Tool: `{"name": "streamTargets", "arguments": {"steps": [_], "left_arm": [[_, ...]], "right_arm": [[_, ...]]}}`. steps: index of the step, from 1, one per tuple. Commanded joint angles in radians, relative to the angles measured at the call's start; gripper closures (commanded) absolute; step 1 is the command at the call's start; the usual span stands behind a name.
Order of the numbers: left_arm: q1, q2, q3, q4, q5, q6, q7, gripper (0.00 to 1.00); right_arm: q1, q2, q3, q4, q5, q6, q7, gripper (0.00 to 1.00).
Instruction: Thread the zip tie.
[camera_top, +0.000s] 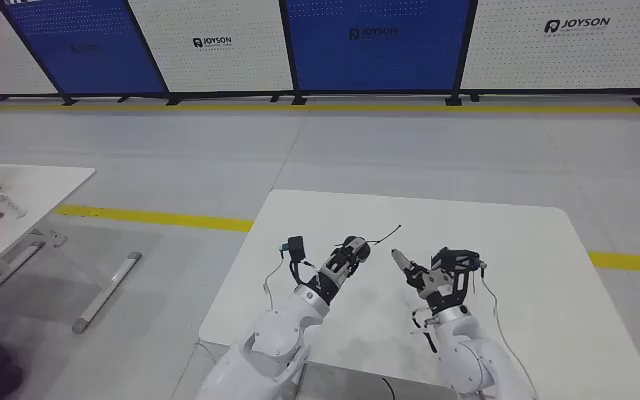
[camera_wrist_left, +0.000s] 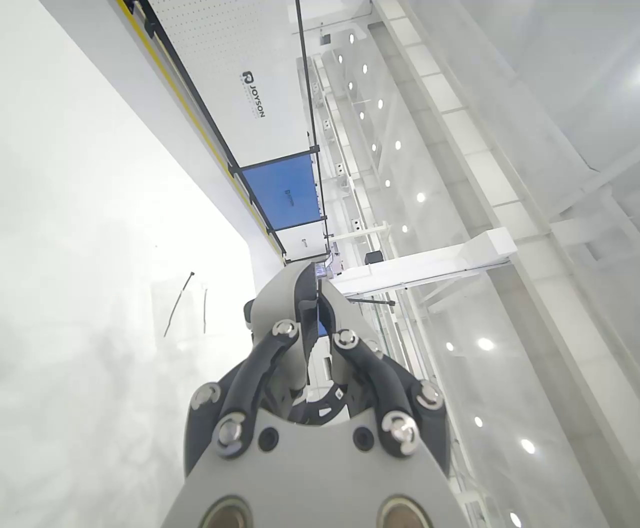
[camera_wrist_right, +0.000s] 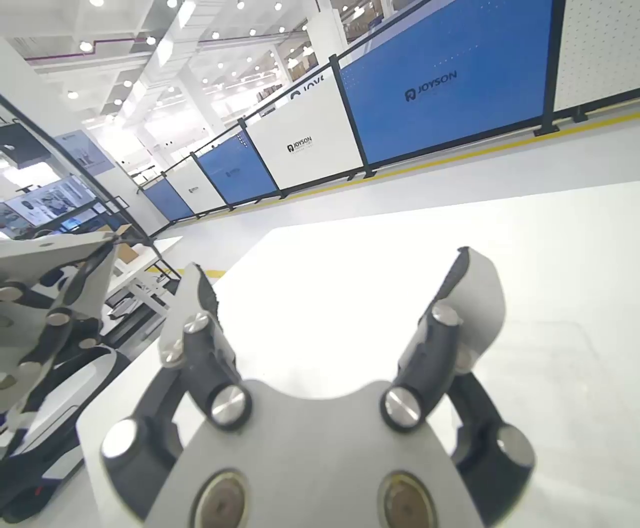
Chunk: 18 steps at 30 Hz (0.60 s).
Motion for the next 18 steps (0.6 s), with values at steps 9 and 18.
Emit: {"name": "streamTargets", "arguments": {"steps": [9,18], "left_arm": [[-0.011,-0.004,0.020,0.003,0.014,0.001,0.018,1.00],[-0.017,-0.006,0.031,0.010,0.022,0.001,0.020,1.00]], "right_arm": [[0.039,0.002,0.004,0.014,0.036,0.006,0.142,0.00],[0.036,0.001,-0.006,0.008,0.108,-0.046,0.174,0.00]]}}
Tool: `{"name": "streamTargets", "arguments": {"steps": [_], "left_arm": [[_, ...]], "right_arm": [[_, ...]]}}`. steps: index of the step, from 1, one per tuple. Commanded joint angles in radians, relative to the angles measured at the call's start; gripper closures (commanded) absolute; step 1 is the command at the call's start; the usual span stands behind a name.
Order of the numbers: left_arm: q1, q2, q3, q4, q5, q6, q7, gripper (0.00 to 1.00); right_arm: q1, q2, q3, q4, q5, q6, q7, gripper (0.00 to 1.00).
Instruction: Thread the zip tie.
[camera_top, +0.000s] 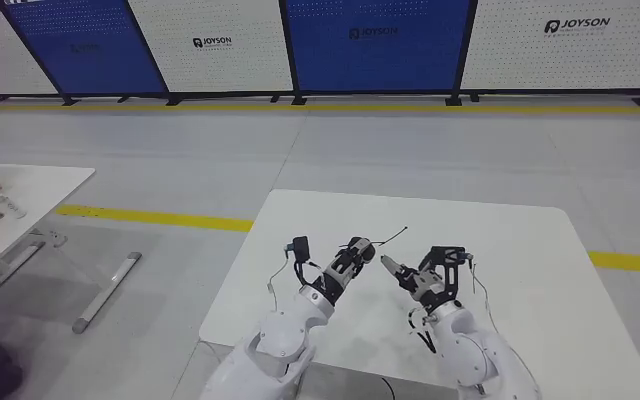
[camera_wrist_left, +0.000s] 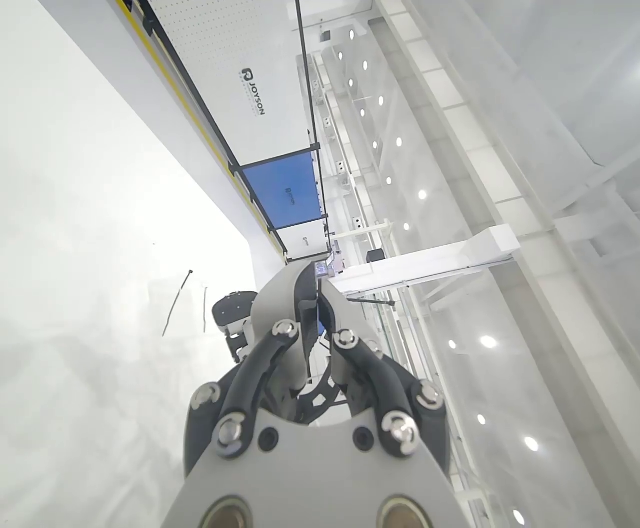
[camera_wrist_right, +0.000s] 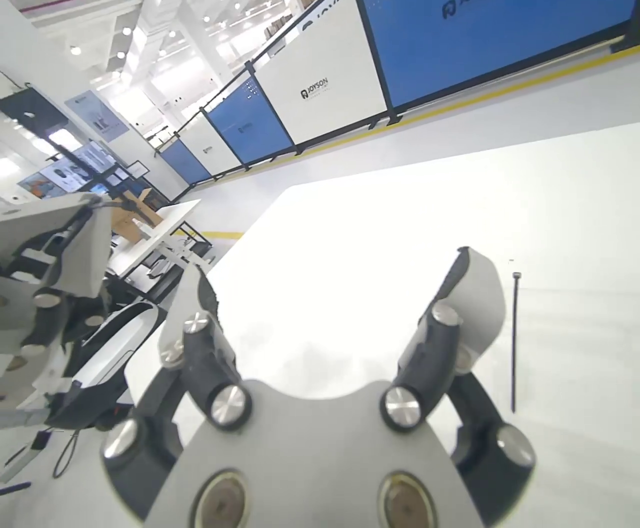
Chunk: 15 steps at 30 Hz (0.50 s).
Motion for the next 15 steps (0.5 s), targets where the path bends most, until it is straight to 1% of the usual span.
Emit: {"name": "streamTargets", "arguments": {"steps": [1,2,3,4,5,6,8,9,10,11,12,13,15], "left_arm": [[-0.002,-0.001,0.003,0.000,0.006,0.001,0.005,1.00],[-0.002,-0.001,0.004,0.000,0.008,0.001,0.007,1.00],[-0.003,-0.001,0.005,0.000,0.009,0.001,0.008,1.00],[-0.003,-0.001,0.005,0.000,0.011,0.002,0.008,1.00],[-0.004,-0.001,0.006,0.000,0.014,0.002,0.009,1.00],[-0.004,-0.001,0.007,0.000,0.015,0.003,0.009,1.00],[-0.004,-0.002,0.008,-0.001,0.017,0.005,0.010,1.00],[-0.005,-0.002,0.009,-0.001,0.019,0.005,0.011,1.00],[-0.006,-0.002,0.010,0.000,0.020,0.006,0.011,1.00],[-0.007,-0.003,0.012,0.001,0.021,0.007,0.012,1.00],[-0.008,-0.003,0.014,0.003,0.022,0.008,0.012,1.00],[-0.010,-0.003,0.016,0.005,0.023,0.009,0.013,1.00],[-0.013,-0.004,0.020,0.008,0.025,0.010,0.013,1.00]], "right_arm": [[0.002,-0.001,-0.002,0.001,0.019,-0.006,0.003,0.00],[0.004,-0.001,-0.003,0.003,0.026,-0.005,0.002,0.00],[0.005,-0.002,-0.004,0.004,0.029,-0.004,0.002,0.03],[0.007,-0.002,-0.006,0.005,0.032,-0.003,0.000,0.48],[0.009,-0.003,-0.008,0.007,0.037,-0.001,0.000,0.47],[0.010,-0.003,-0.009,0.007,0.038,0.000,0.000,0.34],[0.013,-0.003,-0.013,0.008,0.037,0.006,0.000,0.40],[0.014,-0.004,-0.015,0.008,0.035,0.009,-0.001,0.47],[0.015,-0.004,-0.017,0.008,0.033,0.010,0.000,0.50],[0.016,-0.004,-0.021,0.008,0.031,0.012,0.001,0.51],[0.017,-0.004,-0.024,0.008,0.029,0.013,0.003,0.46],[0.018,-0.004,-0.026,0.007,0.028,0.013,0.004,0.49],[0.019,-0.005,-0.030,0.005,0.031,0.012,0.006,0.47]]}}
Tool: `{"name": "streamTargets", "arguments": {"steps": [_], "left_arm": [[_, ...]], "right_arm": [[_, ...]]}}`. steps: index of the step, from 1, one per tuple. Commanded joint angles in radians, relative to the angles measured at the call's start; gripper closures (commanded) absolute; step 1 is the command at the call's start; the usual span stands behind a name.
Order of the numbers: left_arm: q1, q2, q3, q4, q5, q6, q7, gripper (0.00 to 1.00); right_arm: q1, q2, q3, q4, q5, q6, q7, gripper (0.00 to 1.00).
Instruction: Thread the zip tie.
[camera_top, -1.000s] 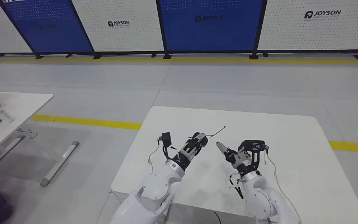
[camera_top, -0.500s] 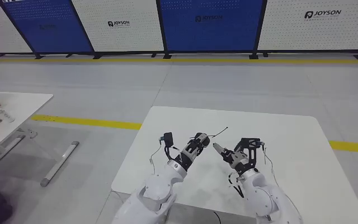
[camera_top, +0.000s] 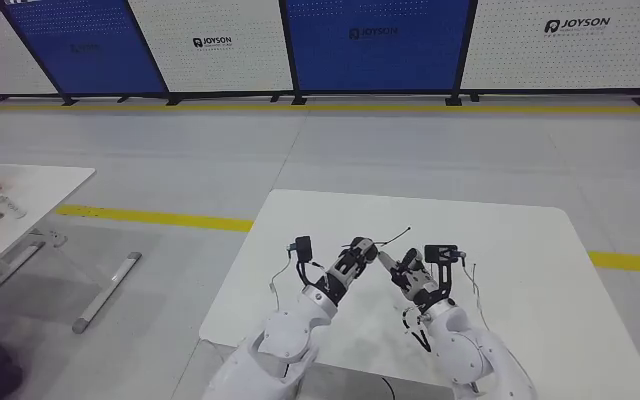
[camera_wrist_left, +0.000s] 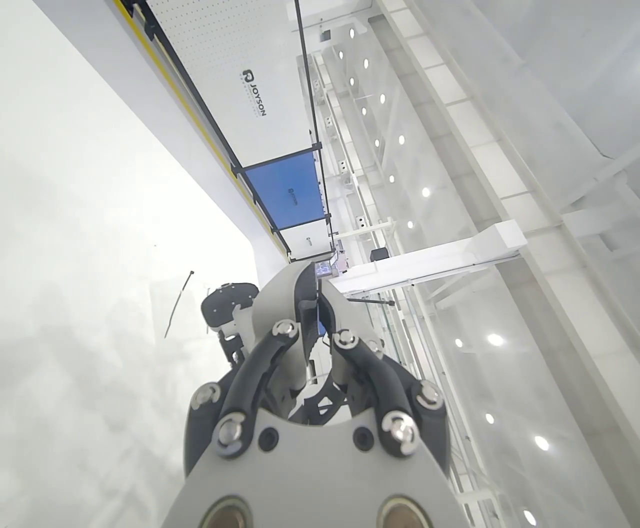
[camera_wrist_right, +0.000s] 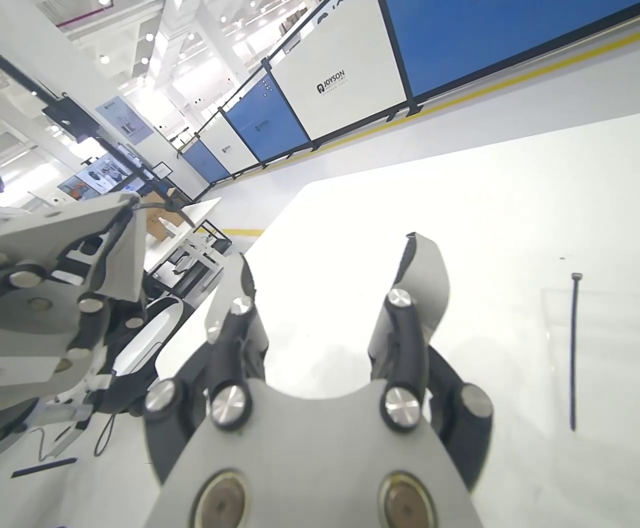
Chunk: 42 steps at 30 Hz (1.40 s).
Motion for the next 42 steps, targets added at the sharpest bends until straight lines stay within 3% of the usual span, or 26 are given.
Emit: {"name": "streamTargets", "arguments": {"steps": [1,20,42], "left_arm": [[-0.003,-0.001,0.004,0.003,0.003,0.002,0.000,1.00],[-0.019,-0.006,0.024,0.032,0.024,0.011,0.005,1.00],[-0.025,-0.011,0.037,0.051,0.050,0.018,0.022,1.00]], "right_arm": [[0.001,0.000,-0.003,-0.003,0.008,-0.004,0.003,0.49],[-0.004,0.003,-0.006,-0.026,0.025,-0.034,-0.009,0.56],[-0.001,0.005,-0.012,-0.025,0.033,-0.047,-0.024,0.74]]}}
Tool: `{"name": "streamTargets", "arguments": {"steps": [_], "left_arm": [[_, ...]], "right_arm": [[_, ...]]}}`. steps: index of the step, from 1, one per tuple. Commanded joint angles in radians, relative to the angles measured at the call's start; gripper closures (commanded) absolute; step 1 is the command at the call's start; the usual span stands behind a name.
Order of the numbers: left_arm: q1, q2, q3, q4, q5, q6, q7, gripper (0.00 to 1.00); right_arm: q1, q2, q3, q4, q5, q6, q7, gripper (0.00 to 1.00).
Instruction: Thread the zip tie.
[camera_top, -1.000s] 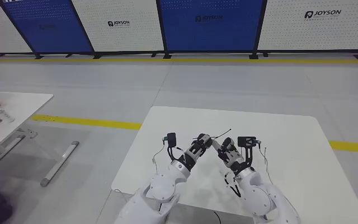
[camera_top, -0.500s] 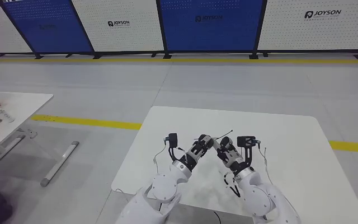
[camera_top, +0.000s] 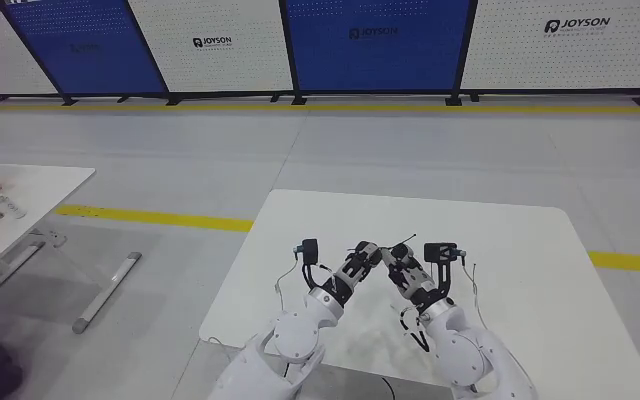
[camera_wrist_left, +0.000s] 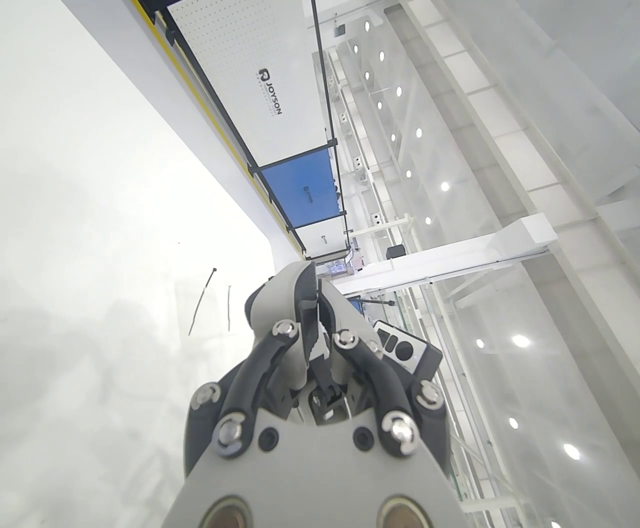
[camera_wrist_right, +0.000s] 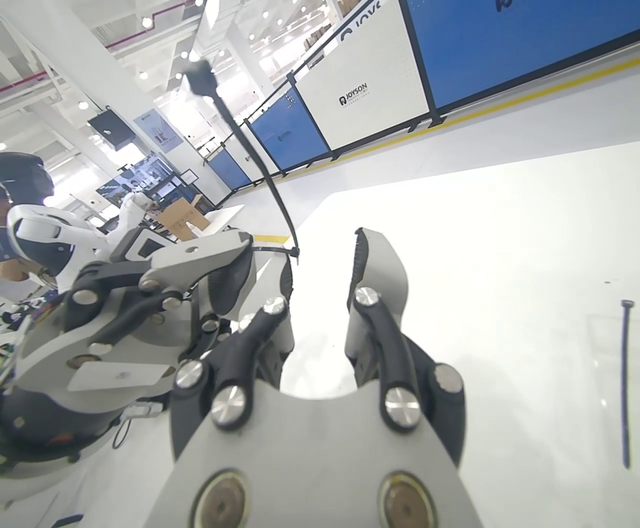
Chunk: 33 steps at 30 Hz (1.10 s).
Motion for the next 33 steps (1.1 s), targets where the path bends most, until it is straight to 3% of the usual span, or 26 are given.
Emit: {"name": "streamTargets", "arguments": {"steps": [1,25,28,30,33], "left_arm": [[0.000,0.000,0.000,0.001,0.001,0.000,0.001,1.00],[0.005,-0.002,0.005,0.002,0.023,0.001,-0.003,1.00],[0.005,-0.002,0.005,0.004,0.026,0.002,-0.004,1.00],[0.005,-0.003,0.006,0.005,0.027,0.003,-0.004,1.00],[0.005,-0.003,0.006,0.005,0.025,0.002,-0.003,1.00]], "right_arm": [[0.000,0.000,-0.001,0.000,-0.002,-0.001,-0.001,0.74],[0.010,0.001,-0.013,0.017,0.001,-0.004,-0.003,0.84],[0.011,0.001,-0.014,0.018,0.001,-0.005,-0.003,0.88],[0.012,0.001,-0.015,0.018,0.002,-0.005,-0.005,0.98],[0.012,0.001,-0.016,0.018,0.002,-0.005,-0.006,1.00]]}}
